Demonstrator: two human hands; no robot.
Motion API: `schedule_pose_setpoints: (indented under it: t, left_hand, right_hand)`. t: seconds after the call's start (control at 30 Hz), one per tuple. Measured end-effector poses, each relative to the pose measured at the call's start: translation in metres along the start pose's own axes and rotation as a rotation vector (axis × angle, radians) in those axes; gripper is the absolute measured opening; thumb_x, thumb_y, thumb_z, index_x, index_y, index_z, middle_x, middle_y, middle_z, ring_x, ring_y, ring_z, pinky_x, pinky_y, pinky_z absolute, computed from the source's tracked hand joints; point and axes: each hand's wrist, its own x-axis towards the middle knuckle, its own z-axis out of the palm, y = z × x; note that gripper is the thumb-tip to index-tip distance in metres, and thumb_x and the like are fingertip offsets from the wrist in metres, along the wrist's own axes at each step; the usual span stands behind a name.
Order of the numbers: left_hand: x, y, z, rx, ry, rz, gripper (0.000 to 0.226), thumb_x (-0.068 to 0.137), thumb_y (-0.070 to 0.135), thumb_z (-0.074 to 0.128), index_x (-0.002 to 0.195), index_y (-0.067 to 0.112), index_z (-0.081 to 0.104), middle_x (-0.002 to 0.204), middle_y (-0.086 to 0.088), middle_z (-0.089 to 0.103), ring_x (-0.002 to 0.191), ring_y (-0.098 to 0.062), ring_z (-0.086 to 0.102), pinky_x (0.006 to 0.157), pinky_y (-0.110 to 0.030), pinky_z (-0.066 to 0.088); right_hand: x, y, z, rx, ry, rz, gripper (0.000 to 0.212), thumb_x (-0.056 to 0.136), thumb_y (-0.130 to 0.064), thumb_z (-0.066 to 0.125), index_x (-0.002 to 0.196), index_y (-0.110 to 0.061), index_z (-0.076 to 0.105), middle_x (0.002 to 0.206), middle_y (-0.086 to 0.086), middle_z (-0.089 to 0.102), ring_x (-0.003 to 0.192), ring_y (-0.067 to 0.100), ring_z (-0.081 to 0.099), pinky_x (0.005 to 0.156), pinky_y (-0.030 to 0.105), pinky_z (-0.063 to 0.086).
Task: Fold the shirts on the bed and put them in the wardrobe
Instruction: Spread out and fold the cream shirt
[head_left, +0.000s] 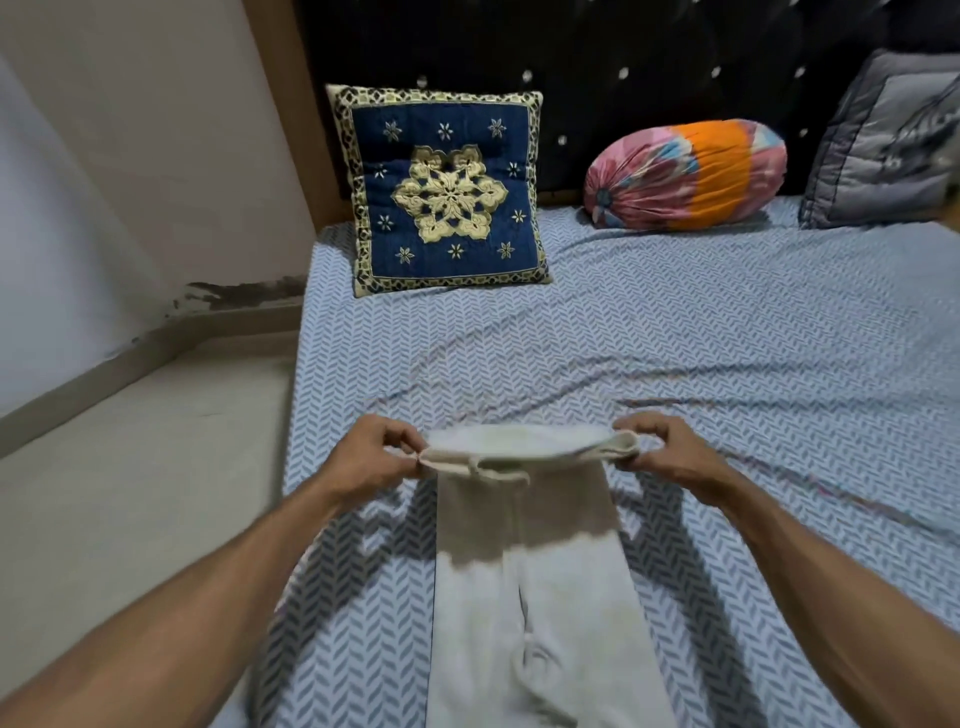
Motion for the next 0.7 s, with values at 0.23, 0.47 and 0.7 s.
schedule_pose_setpoints:
  t: [0.23,0.47,0.7]
  left_hand:
    - [-0.018,-0.041,0.034,-0.096,0.032,-0.335,0.027,0.092,-0.001,0.067,0.117,0.007,0.064,0.094,-0.013,0.066,0.086,-0.025,0.060,0.067,-0.030,0.045]
    - [0.036,-0.026,0.060,-0.204,0.309,-0.598,0.053,0.086,0.048,0.077,0.101,-0.002,0.073,0.090,-0.017,0.071,0.070,-0.026,0.057,0.061,-0.030,0.044]
    - [0.060,-0.007,0.073,-0.399,0.431,-0.710,0.015,0.089,0.010,0.072,0.097,-0.001,0.065,0.090,-0.019,0.068,0.063,-0.026,0.055,0.051,-0.029,0.048]
  right_hand:
    - [-0.016,0.039,0.031,0.350,0.124,0.263,0.031,0.079,-0.002,0.073,0.105,0.003,0.058,0.096,0.020,0.062,0.071,0.011,0.063,0.063,0.019,0.048]
    - [0.025,0.020,0.046,0.230,0.187,0.573,0.035,0.083,-0.043,0.080,0.086,-0.008,0.073,0.082,0.010,0.068,0.073,0.018,0.059,0.055,0.027,0.042]
    - [0.054,0.022,0.033,0.508,0.124,0.731,0.030,0.081,-0.016,0.083,0.106,-0.002,0.073,0.102,0.010,0.072,0.082,0.021,0.066,0.053,0.027,0.050]
